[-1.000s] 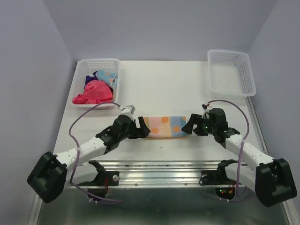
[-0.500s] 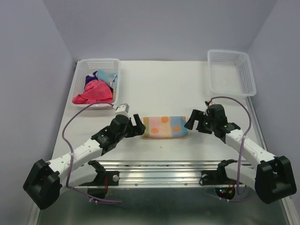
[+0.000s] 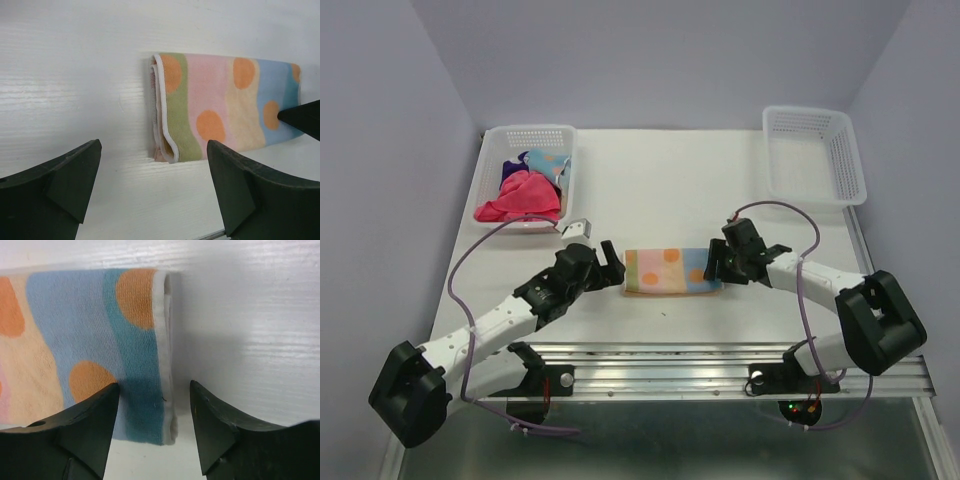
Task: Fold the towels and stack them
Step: Fold the towel, then neatly place the folded towel into the bin
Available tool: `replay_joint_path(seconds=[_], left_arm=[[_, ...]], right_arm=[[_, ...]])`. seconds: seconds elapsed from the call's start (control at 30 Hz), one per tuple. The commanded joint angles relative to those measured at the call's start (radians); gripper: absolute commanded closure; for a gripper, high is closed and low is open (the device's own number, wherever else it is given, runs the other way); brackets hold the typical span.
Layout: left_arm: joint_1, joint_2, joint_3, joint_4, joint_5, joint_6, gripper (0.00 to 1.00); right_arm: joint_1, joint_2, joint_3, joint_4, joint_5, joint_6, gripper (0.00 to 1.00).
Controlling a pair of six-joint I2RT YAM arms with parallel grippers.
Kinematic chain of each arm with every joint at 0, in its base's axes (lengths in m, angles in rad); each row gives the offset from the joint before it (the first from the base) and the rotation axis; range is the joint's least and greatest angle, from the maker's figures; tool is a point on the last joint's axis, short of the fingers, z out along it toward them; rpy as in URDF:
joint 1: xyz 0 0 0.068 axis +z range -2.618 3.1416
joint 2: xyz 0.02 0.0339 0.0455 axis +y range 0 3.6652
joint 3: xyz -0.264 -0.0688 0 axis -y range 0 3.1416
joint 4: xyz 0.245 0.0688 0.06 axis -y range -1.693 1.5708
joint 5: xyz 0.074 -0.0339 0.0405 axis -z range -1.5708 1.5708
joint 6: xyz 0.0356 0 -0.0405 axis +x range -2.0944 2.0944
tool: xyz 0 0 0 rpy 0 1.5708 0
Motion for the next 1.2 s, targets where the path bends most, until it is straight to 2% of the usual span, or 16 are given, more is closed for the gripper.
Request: replay_joint_path(seconds=[0.0, 0.1, 0.17, 0.47, 0.57, 0.6, 0.67, 0.77, 0.93, 1.07, 1.17], left_arm=[[-0.003, -0.026, 0.02, -0.002, -0.033, 0.019, 0.01], [-0.003, -0.027, 0.021, -0.005, -0.038, 0.022, 0.01], [-0.003, -0.029, 0.021, -0.003, -0.044, 0.024, 0.01], [-0.003, -0.035, 0.017, -0.014, -0.056, 0.035, 0.01], [-0.003, -0.044, 0.013, -0.014, -0.061, 0.036, 0.01], [-0.003, -0.052, 0.012, -0.016, -0.061, 0.036, 0.01], [-0.001, -0.06, 0.009, -0.016, -0.067, 0.036, 0.01], [-0.003, -0.075, 0.004, -0.016, -0.07, 0.035, 0.01], [-0.003, -0.081, 0.0, -0.01, -0.078, 0.041, 0.01], [-0.003, -0.073, 0.01, -0.01, -0.085, 0.05, 0.01], [-0.003, -0.076, 0.023, -0.008, -0.09, 0.062, 0.01]], right_arm=[[0.027, 0.044, 0.059, 0.0, 0.08, 0.029, 0.38], [0.043, 0.078, 0.068, -0.002, 0.102, 0.035, 0.44], [0.053, 0.105, 0.08, -0.015, 0.123, 0.037, 0.51], [0.081, 0.183, 0.108, -0.025, 0.154, -0.014, 0.7], [0.081, 0.199, 0.117, 0.003, 0.155, -0.078, 0.83], [0.081, 0.2, 0.12, 0.009, 0.157, -0.099, 0.92], [0.081, 0.203, 0.139, 0.005, 0.187, -0.138, 0.99], [0.081, 0.194, 0.159, -0.034, 0.249, -0.239, 0.99], [0.067, 0.095, 0.136, -0.012, 0.229, -0.47, 0.99], [0.0, 0.041, 0.182, -0.099, 0.273, -0.548, 0.99], [-0.067, -0.023, 0.183, -0.121, 0.269, -0.668, 0.99]])
